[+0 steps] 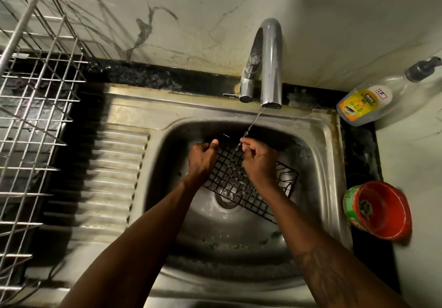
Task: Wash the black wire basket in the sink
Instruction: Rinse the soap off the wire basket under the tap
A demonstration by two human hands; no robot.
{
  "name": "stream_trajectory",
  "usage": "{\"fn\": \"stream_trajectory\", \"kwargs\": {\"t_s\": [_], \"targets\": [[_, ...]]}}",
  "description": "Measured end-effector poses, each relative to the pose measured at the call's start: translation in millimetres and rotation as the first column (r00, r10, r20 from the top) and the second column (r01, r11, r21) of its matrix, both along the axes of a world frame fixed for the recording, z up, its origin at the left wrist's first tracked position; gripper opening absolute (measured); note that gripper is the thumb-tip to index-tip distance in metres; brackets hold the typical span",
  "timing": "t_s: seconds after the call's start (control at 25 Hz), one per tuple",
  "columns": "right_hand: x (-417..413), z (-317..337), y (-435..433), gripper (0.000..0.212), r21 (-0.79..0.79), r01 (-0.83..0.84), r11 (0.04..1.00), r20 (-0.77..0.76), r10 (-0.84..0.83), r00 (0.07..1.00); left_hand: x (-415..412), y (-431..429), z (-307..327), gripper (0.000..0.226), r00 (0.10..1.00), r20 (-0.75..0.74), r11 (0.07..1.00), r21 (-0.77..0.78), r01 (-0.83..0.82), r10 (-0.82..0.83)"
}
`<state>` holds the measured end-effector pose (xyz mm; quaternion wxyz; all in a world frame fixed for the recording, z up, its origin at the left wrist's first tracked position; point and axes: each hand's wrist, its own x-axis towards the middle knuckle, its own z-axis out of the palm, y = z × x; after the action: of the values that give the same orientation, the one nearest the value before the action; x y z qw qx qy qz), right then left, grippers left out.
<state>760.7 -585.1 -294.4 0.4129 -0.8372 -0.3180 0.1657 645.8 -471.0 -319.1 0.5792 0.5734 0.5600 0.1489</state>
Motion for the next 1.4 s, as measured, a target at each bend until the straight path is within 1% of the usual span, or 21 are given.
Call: {"fn": "stream_trajectory", "kwargs": {"t_s": [0.16, 0.24, 0.32, 0.4, 0.48, 0.52, 0.56, 0.64, 0.68, 0.76, 0.84, 0.88, 0.92, 1.08, 1.12, 1.16, 1.2, 1.24, 1.28, 1.32, 1.4], "targets": [[-5, -24, -1, 0.017, -0.183, -0.105, 0.977, -0.268, 0.053, 0.962, -6, -3, -2, 0.041, 0.994, 0.023, 0.994, 0.015, -0.11, 0.11], [-1, -35, 4, 0.016, -0.241, -0.081, 0.967, -0.369, -0.014, 0.929, -11, -5, -3, 0.042, 0.978, 0.103, 0.983, 0.0, -0.183, 0.182], [8, -42, 16, 0.019, -0.181, 0.082, 0.98, -0.576, -0.173, 0.799, -15, -5, -7, 0.048, 0.959, 0.153, 0.971, -0.024, -0.237, 0.238], [11, -44, 31, 0.025, -0.096, 0.18, 0.979, -0.738, -0.191, 0.647, -19, -5, -11, 0.05, 0.942, 0.178, 0.959, -0.036, -0.281, 0.283], [0, -47, 39, 0.027, -0.019, 0.162, 0.987, -0.868, -0.097, 0.487, -24, -4, -12, 0.048, 0.916, 0.228, 0.944, -0.037, -0.329, 0.329], [-9, -51, 40, 0.027, -0.023, 0.095, 0.995, -0.913, -0.06, 0.405, -24, -4, -12, 0.049, 0.915, 0.226, 0.941, -0.016, -0.339, 0.333], [-17, -52, 37, 0.026, -0.057, -0.038, 0.998, -0.926, -0.039, 0.375, -24, -2, -11, 0.051, 0.919, 0.199, 0.937, 0.016, -0.349, 0.339], [-25, -52, 30, 0.023, -0.143, -0.342, 0.929, -0.888, 0.032, 0.458, -23, 1, -8, 0.051, 0.92, 0.109, 0.922, 0.058, -0.384, 0.376], [-22, -54, 28, 0.022, -0.137, -0.378, 0.916, -0.869, 0.072, 0.489, -21, 2, -7, 0.05, 0.916, 0.079, 0.915, 0.06, -0.398, 0.393], [-7, -57, 26, 0.022, -0.066, -0.136, 0.989, -0.865, 0.011, 0.502, -17, 2, -5, 0.048, 0.913, 0.018, 0.911, 0.058, -0.408, 0.408], [13, -62, 27, 0.015, 0.0, 0.239, 0.971, -0.851, -0.125, 0.509, -15, 1, -7, 0.045, 0.904, -0.018, 0.904, -0.011, -0.426, 0.426], [16, -65, 28, 0.013, 0.006, 0.322, 0.947, -0.843, -0.168, 0.511, -13, 3, -6, 0.048, 0.898, -0.027, 0.897, -0.041, -0.441, 0.44], [14, -69, 28, 0.012, -0.005, 0.321, 0.947, -0.832, -0.182, 0.524, -11, 6, -9, 0.051, 0.899, -0.048, 0.896, -0.071, -0.438, 0.435], [-7, -65, 26, 0.014, -0.183, -0.062, 0.981, -0.781, -0.107, 0.616, -6, 9, -13, 0.075, 0.917, -0.018, 0.896, -0.206, -0.393, 0.398], [-10, -62, 27, 0.012, -0.226, -0.092, 0.97, -0.751, -0.113, 0.65, -6, 7, -14, 0.071, 0.925, 0.0, 0.901, -0.224, -0.37, 0.38], [-9, -64, 28, 0.012, -0.24, -0.068, 0.968, -0.643, -0.106, 0.759, -5, 4, -14, 0.068, 0.932, -0.001, 0.907, -0.231, -0.353, 0.362], [-6, -69, 28, 0.012, -0.22, -0.041, 0.975, -0.419, -0.056, 0.906, -4, 1, -13, 0.068, 0.938, -0.006, 0.911, -0.236, -0.338, 0.346], [-5, -73, 28, 0.012, -0.163, -0.03, 0.986, -0.093, 0.015, 0.996, -3, -2, -15, 0.077, 0.939, -0.022, 0.911, -0.235, -0.339, 0.343], [-5, -74, 25, 0.012, -0.072, -0.061, 0.996, 0.192, 0.074, 0.979, -1, -4, -19, 0.087, 0.935, -0.051, 0.905, -0.239, -0.352, 0.35], [-8, -74, 24, 0.012, 0.033, -0.103, 0.994, 0.36, 0.084, 0.929, 1, -6, -26, 0.095, 0.928, -0.076, 0.895, -0.243, -0.373, 0.366], [-11, -72, 26, 0.015, 0.216, -0.15, 0.965, 0.477, 0.03, 0.878, -1, -5, -41, 0.098, 0.926, -0.095, 0.888, -0.264, -0.377, 0.365]]}}
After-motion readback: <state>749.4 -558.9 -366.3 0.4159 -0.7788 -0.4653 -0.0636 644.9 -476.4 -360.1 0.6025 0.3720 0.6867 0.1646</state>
